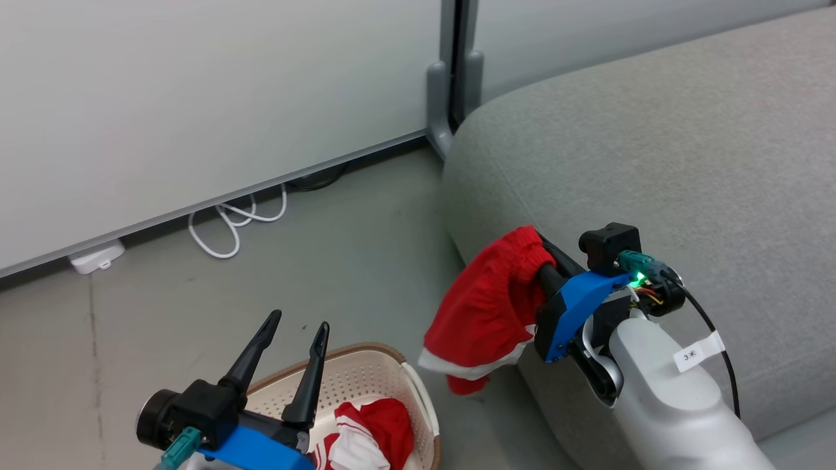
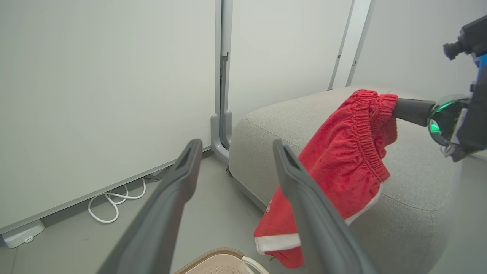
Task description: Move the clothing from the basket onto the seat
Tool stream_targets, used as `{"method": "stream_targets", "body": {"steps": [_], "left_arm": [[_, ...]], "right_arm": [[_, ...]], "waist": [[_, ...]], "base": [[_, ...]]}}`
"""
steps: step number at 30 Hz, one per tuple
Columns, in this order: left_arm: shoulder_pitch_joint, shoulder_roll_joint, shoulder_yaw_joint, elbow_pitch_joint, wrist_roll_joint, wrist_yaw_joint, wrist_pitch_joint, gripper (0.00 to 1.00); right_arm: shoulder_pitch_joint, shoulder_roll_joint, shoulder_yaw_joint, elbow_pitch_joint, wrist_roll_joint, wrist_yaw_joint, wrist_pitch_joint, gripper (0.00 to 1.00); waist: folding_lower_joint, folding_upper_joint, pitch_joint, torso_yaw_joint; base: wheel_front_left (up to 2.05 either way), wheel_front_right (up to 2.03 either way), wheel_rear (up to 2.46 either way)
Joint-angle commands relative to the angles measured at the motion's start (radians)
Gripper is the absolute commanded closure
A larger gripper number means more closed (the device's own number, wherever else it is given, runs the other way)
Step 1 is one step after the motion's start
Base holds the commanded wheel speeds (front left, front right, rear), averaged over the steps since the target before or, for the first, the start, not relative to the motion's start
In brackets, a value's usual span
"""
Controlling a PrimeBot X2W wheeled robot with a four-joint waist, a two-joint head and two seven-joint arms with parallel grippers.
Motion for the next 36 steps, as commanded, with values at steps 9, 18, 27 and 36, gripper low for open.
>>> {"method": "stream_targets", "body": {"steps": [9, 18, 27, 36], "left_arm": [[-0.011, -0.022, 0.02, 0.023, 0.035, -0.028, -0.005, 0.0], [-0.03, -0.028, 0.02, 0.033, 0.047, -0.036, -0.005, 0.0], [-0.042, -0.03, 0.011, 0.032, 0.051, -0.038, -0.005, 0.0], [-0.075, -0.013, -0.019, 0.03, 0.036, -0.038, -0.005, 0.0]], "right_arm": [[0.031, -0.002, -0.004, -0.032, 0.02, 0.0, 0.003, 1.0], [0.036, -0.002, -0.019, -0.048, 0.025, 0.0, -0.001, 1.0], [0.038, -0.002, -0.042, -0.053, 0.027, 0.0, -0.01, 1.0], [-0.016, -0.002, -0.129, -0.053, 0.058, 0.0, -0.018, 1.0]], "waist": [[0.0, 0.0, 0.026, -0.096], [0.0, 0.0, 0.045, -0.161], [0.0, 0.0, 0.054, -0.175], [0.0, 0.0, 0.101, -0.127]], "base": [[0.0, 0.0, 0.0], [0.0, 0.0, 0.0], [0.0, 0.0, 0.0], [0.0, 0.0, 0.0]]}}
